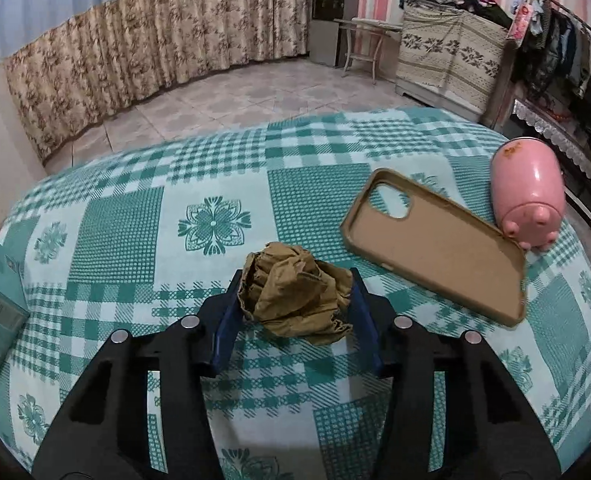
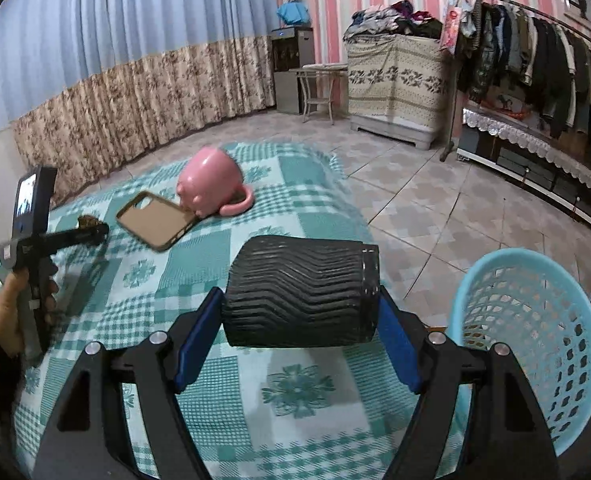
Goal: Collect trash
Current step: 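Grasp the olive cloth with the left gripper while the right holds the container, then carry the olive cloth and black container over the blue basket with both grippers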
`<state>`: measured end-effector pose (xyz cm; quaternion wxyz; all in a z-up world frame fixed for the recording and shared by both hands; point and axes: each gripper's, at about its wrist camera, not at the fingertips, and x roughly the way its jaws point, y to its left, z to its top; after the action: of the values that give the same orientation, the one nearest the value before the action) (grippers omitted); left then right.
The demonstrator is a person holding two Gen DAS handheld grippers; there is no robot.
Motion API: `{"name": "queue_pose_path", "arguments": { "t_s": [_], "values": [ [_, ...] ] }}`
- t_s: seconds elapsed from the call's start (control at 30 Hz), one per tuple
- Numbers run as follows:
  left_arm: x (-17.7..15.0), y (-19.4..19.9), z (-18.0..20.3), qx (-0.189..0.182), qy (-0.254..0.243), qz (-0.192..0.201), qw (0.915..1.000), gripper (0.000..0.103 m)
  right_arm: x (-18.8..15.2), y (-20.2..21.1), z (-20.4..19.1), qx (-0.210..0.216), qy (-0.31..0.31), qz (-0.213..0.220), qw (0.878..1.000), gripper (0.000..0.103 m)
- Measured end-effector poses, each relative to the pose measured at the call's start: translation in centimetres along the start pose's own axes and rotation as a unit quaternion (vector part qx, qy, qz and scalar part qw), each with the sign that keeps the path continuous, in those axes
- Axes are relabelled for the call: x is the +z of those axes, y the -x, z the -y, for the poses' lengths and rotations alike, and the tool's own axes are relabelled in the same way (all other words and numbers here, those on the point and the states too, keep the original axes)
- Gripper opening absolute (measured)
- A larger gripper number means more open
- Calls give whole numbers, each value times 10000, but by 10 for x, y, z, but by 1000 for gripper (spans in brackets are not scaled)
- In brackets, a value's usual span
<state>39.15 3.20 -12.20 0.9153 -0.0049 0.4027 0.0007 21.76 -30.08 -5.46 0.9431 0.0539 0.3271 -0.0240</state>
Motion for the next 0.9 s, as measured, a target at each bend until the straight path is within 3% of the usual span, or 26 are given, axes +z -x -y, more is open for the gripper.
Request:
{"name": "queue_pose_path", "arguments": {
  "t_s": [0.2, 0.37, 0.67, 0.9],
  "values": [
    [-7, 49, 23, -83, -327, 322, 9989, 48, -2, 31, 26, -198, -194, 262, 9993, 74],
    [-16, 103, 71, -529, -705, 535, 9947, 48, -3, 71, 69, -599, -552, 561, 9951, 74],
    [-45, 175, 198, -1557, -1390, 847, 9743, 48, -32, 118, 167, -1629, -1330, 797, 9744, 74],
    [-71, 192, 284, -1848, -1968, 967, 9580, 49, -37, 108, 221, -1726, -1866, 729, 9644, 74]
  ]
}}
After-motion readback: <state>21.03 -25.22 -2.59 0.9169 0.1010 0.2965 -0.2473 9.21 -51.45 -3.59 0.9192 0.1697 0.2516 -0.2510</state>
